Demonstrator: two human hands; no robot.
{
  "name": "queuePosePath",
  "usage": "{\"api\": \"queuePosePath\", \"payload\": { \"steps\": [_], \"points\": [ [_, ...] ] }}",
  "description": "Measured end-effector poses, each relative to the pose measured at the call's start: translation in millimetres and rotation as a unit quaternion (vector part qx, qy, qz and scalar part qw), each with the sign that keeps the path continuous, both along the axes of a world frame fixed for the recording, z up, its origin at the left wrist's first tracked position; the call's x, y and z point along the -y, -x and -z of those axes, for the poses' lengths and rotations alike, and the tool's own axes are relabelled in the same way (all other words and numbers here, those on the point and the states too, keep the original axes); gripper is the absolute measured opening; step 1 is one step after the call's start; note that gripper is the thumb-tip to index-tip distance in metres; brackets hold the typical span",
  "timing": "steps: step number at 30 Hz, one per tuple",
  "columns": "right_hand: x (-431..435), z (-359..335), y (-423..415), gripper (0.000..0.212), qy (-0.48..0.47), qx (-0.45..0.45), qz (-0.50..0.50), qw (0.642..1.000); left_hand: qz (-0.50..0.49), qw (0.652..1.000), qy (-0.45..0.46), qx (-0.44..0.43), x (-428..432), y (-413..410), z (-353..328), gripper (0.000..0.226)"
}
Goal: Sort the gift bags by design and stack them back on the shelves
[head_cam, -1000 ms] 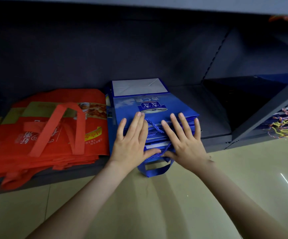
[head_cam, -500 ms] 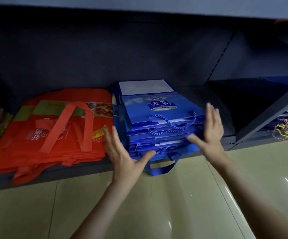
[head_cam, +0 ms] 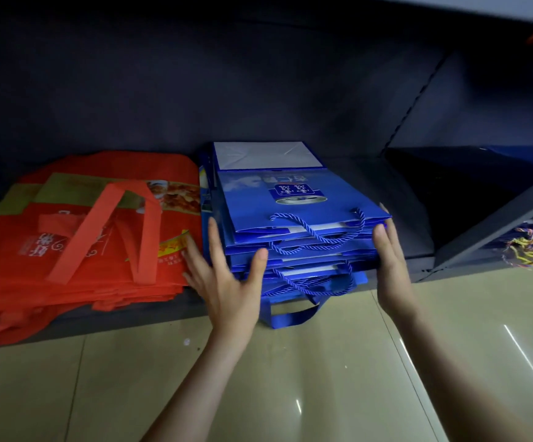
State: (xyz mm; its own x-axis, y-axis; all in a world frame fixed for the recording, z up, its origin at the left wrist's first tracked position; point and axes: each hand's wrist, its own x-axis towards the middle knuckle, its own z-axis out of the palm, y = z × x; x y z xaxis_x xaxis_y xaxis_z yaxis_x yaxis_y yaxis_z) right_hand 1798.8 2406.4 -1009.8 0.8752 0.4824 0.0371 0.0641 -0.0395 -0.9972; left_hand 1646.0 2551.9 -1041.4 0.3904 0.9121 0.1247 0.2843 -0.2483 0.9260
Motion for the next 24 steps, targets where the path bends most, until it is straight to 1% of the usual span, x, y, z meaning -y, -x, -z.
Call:
{"api": "queuePosePath", "payload": {
  "steps": [2, 3, 6, 8, 9, 12, 16, 19, 21, 24],
  "points": [
    [-3.0, -0.3, 2.7, 0.049, -0.003, -0.012, 0.013, 1.000, 0.011, 1.000, 0.000, 0.002, -5.4, -1.3, 2.9, 0.085],
    [-5.0, -1.0, 3.8, 0.050, 0.001, 0.001, 0.010, 1.000, 0.018, 1.000, -0.001, 0.010, -6.9, -1.8, 2.8, 0.082],
    [-4.5, 0.4, 4.0, 0.069, -0.017, 0.023, 0.011, 1.000, 0.026, 0.999, -0.009, 0.034, -8.1, -2.6, 1.8, 0.081],
    [-6.9, 1.6, 2.3, 0.075, -0.027, 0.029, 0.026, 0.999, 0.034, 0.998, -0.011, 0.052, -8.5, -3.4, 2.9, 0.082],
    [-8.8, 1.0, 2.2, 0.073, -0.028, 0.037, 0.036, 0.998, 0.035, 0.998, -0.014, 0.059, -9.3, -4.0, 3.6, 0.081],
    [-14.3, 1.0, 2.5, 0.054, -0.039, 0.061, 0.037, 0.997, 0.031, 0.996, -0.033, 0.079, -12.6, -6.7, 7.2, 0.078],
    [-14.1, 4.7, -0.4, 0.041, -0.031, 0.049, 0.047, 0.997, 0.037, 0.995, -0.024, 0.093, -14.9, -7.3, 7.1, 0.075],
    [-14.3, 9.2, -0.6, 0.024, 0.006, 0.042, 0.054, 0.998, 0.040, 0.994, -0.028, 0.095, -16.7, -7.3, 9.8, 0.073],
    [-15.2, 7.2, 1.8, 0.022, 0.043, 0.055, 0.058, 0.996, 0.038, 0.993, -0.035, 0.102, -18.3, -7.4, 13.1, 0.069],
    [-11.4, -4.1, 5.2, 0.019, 0.120, 0.068, 0.029, 0.990, 0.042, 0.992, -0.038, 0.112, -20.7, -6.9, 15.0, 0.067]
  ]
}}
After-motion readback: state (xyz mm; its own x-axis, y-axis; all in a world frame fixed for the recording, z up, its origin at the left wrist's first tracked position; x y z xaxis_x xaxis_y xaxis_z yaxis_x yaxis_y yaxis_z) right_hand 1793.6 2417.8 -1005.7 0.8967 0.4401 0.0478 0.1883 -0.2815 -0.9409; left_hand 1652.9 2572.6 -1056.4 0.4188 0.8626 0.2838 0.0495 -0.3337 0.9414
